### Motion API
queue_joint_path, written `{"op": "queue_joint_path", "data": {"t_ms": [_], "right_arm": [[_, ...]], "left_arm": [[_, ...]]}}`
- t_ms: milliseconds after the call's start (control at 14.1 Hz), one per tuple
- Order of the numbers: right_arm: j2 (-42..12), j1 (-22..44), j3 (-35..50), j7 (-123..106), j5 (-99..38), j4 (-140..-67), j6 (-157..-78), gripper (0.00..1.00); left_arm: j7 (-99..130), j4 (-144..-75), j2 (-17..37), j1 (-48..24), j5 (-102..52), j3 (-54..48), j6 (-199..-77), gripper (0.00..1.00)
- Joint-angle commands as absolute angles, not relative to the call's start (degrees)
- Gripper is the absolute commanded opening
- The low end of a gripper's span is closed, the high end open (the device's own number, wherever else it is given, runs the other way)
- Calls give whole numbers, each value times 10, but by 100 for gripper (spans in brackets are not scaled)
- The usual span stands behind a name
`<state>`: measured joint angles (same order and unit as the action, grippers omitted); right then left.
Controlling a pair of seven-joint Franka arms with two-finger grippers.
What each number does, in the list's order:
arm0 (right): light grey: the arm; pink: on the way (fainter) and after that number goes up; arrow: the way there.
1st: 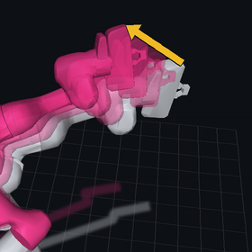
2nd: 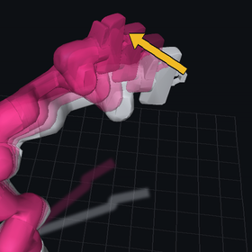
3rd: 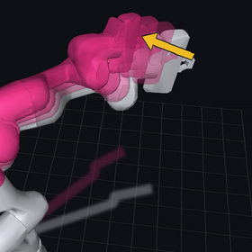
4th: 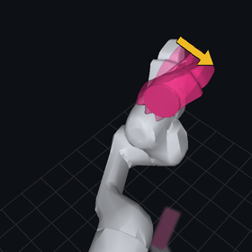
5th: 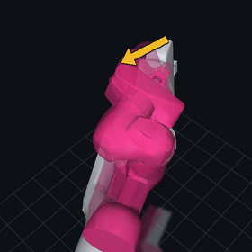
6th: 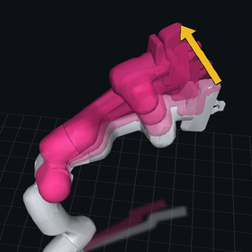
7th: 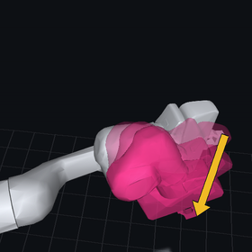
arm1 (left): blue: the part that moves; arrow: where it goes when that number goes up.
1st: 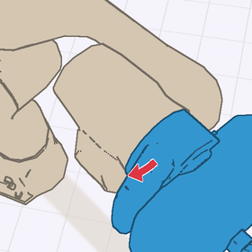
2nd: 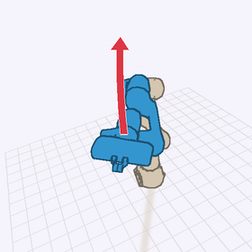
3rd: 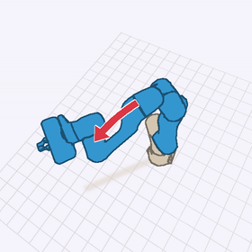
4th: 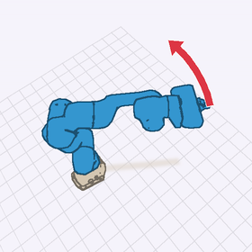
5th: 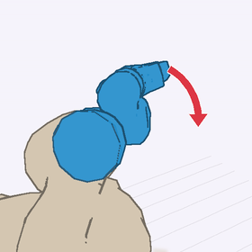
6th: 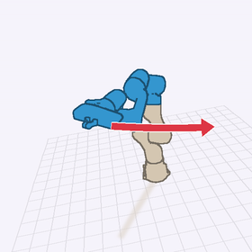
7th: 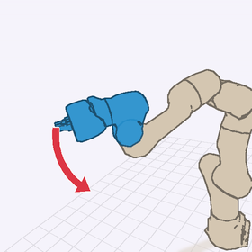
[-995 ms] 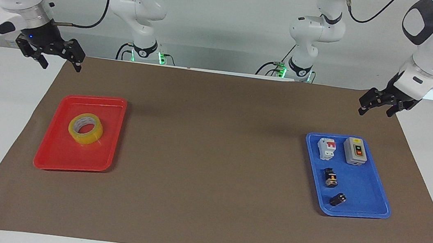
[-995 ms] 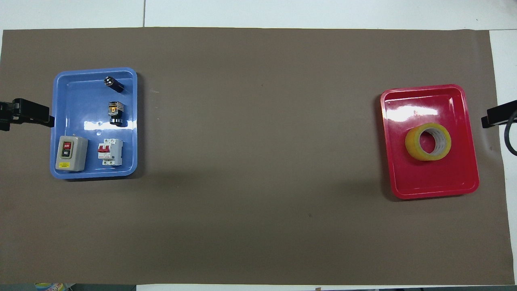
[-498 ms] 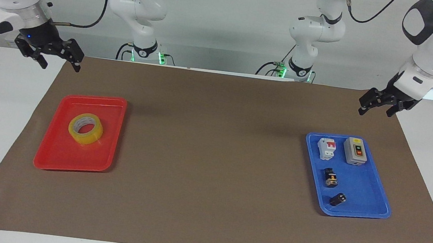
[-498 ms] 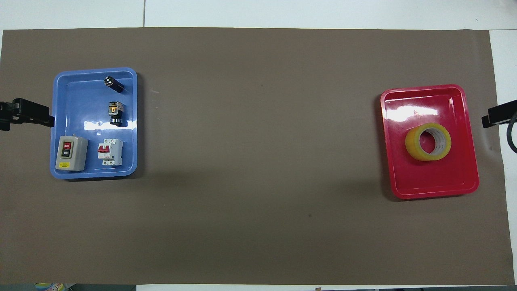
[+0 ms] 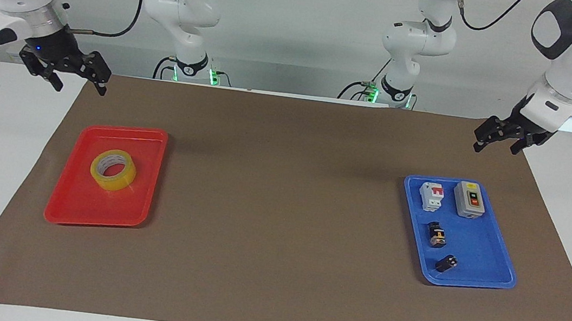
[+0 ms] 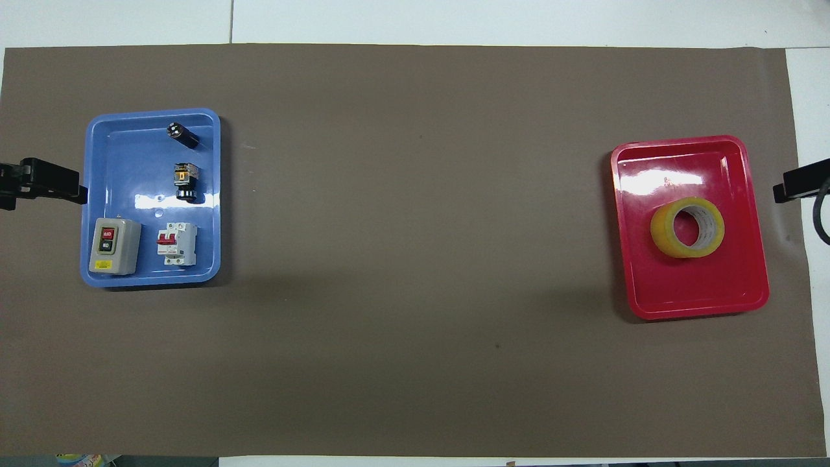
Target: Place and move tape with both arms
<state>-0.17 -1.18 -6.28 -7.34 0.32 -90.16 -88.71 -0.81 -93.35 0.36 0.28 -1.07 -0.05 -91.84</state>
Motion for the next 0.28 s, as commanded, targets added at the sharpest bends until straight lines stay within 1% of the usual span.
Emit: {"op": "queue_joint_path", "data": {"t_ms": [0, 213], "right_arm": [[-3, -18, -59, -68, -1, -904, -893, 100], [-4, -20, -59, -69, -1, -904, -893, 100]], "left_arm": [[-14, -941, -5, 1, -17, 3, -926, 100], [-14, -941, -5, 1, -17, 4, -926, 100]]}}
